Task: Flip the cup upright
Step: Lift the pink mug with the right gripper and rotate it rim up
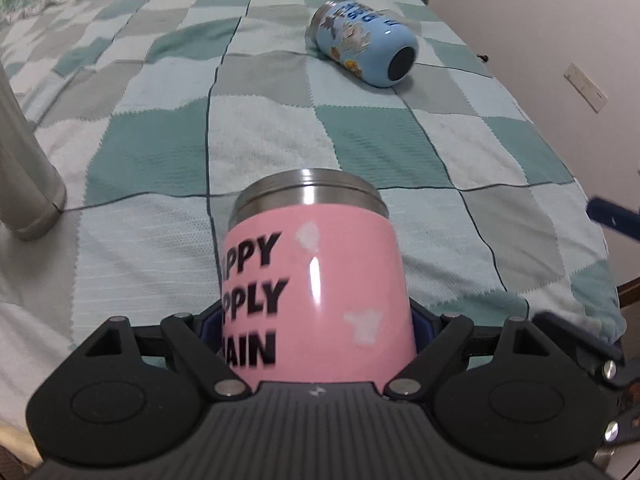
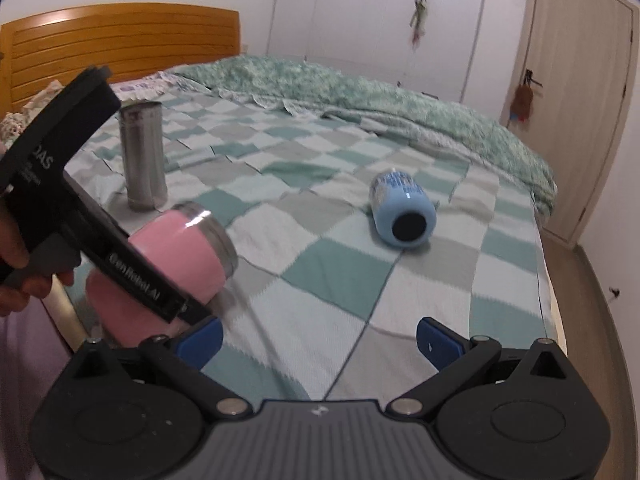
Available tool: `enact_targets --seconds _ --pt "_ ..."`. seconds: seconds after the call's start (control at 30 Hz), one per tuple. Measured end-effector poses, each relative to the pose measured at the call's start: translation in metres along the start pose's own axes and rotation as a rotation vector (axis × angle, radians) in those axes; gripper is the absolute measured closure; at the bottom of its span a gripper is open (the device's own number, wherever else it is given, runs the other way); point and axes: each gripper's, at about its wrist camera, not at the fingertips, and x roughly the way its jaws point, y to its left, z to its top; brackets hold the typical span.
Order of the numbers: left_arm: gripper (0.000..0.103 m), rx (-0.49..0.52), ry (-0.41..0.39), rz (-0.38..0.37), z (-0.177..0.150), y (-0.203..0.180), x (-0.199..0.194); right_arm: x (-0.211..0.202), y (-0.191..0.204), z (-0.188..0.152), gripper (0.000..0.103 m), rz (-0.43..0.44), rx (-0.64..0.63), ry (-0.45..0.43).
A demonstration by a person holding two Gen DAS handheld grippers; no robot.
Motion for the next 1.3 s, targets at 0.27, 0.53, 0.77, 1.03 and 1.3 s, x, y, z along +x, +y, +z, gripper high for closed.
enact_targets --seconds 0.27,0.53,0.77,1.03,1.3 --pt "0.000 0.067 -0.087 -0.015 -0.001 0.000 -0.018 0.000 0.000 0.007 0.000 -0.031 0.026 0.009" --pt "0.000 0.125 -0.374 -0.008 -0.026 0.040 -0.085 -0.003 0.023 0.029 0.000 -0.037 0.082 -0.016" --pt "0.000 0.218 -0.462 0.053 -0.050 0.075 -0.089 0.024 0.066 0.056 0.000 -0.015 0.182 0.039" --pt "0.000 0.256 -0.505 0.064 -0.058 0.112 -0.074 0.076 0.088 0.075 0.000 -0.052 0.377 0.206" --pt "0.000 0.268 -0.491 0.021 -0.050 0.134 -0.060 0.123 0.087 0.088 0.000 -0.094 0.548 0.381"
